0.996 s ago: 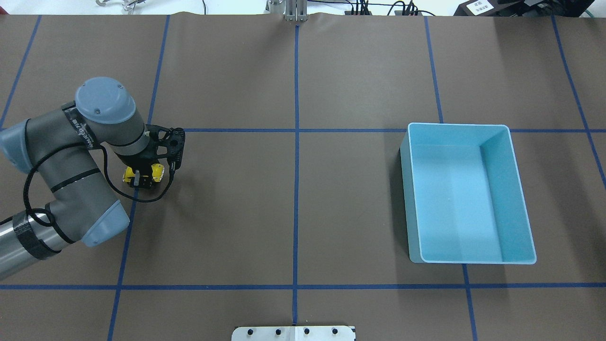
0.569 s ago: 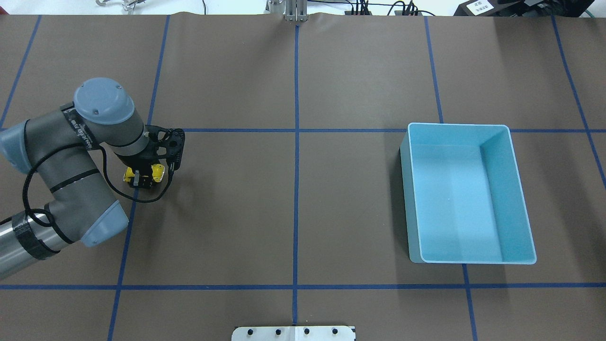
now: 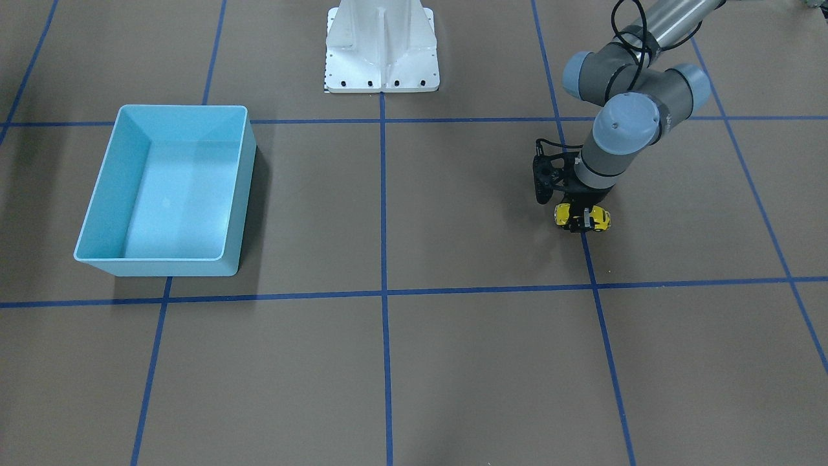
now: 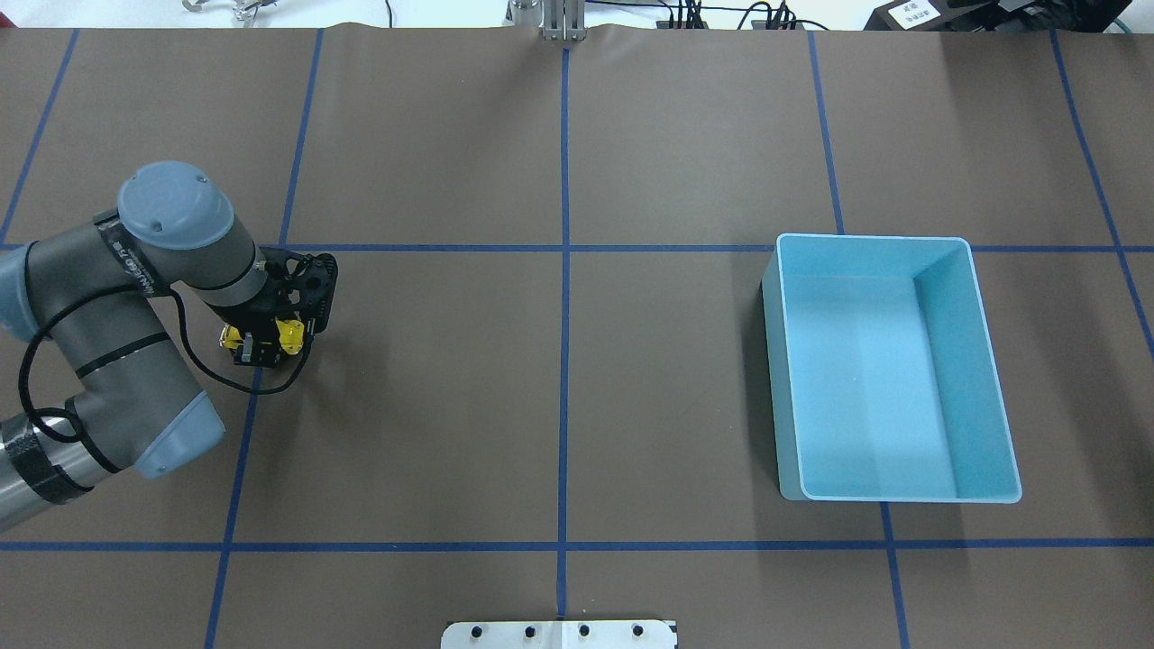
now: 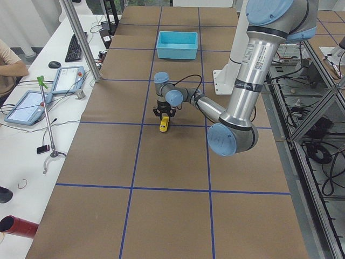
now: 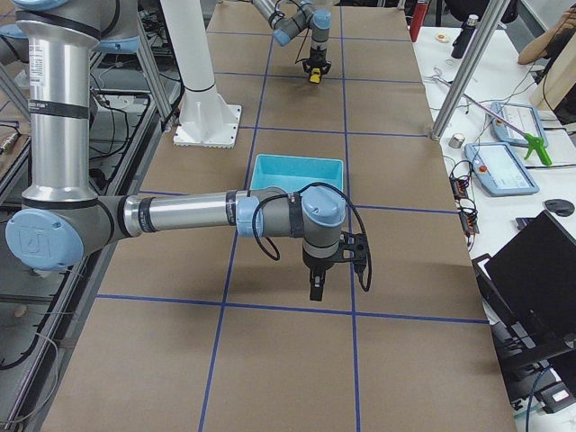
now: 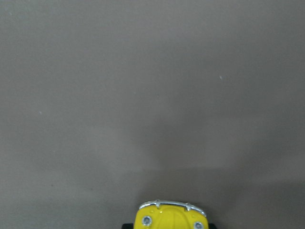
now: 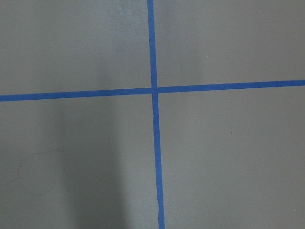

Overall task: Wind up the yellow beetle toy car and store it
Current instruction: 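Drag the car backward along the table with the left gripper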

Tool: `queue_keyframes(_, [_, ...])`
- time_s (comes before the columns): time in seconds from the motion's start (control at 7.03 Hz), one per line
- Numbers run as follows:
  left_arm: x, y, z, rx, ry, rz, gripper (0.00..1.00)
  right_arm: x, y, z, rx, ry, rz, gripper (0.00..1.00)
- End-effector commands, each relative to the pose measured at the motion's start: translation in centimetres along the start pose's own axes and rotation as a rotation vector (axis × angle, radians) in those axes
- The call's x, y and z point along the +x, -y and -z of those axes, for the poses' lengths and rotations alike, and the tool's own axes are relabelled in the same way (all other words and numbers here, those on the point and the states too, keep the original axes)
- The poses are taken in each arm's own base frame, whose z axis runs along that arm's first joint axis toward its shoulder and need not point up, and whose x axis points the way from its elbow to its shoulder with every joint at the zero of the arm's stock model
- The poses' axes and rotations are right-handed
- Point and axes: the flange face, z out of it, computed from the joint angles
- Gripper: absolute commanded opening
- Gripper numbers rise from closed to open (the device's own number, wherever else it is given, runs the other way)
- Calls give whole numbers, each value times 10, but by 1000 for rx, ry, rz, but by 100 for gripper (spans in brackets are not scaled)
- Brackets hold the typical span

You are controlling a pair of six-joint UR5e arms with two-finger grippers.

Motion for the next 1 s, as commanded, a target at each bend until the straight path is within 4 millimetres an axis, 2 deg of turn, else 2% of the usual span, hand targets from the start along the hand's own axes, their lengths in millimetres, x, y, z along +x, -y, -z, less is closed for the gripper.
queue_keyframes(0.0, [6,-8,1,27,-10,-5,0,0,0,0,0,0,0,100])
queue_keyframes(0.43, [18,-32,-7,69,-9,-19,0,0,0,-1,-1,0,-1,100])
queue_keyframes(0.85, [19,-56,-2,114,-1,-16,0,1,0,-1,-2,0,-2,100])
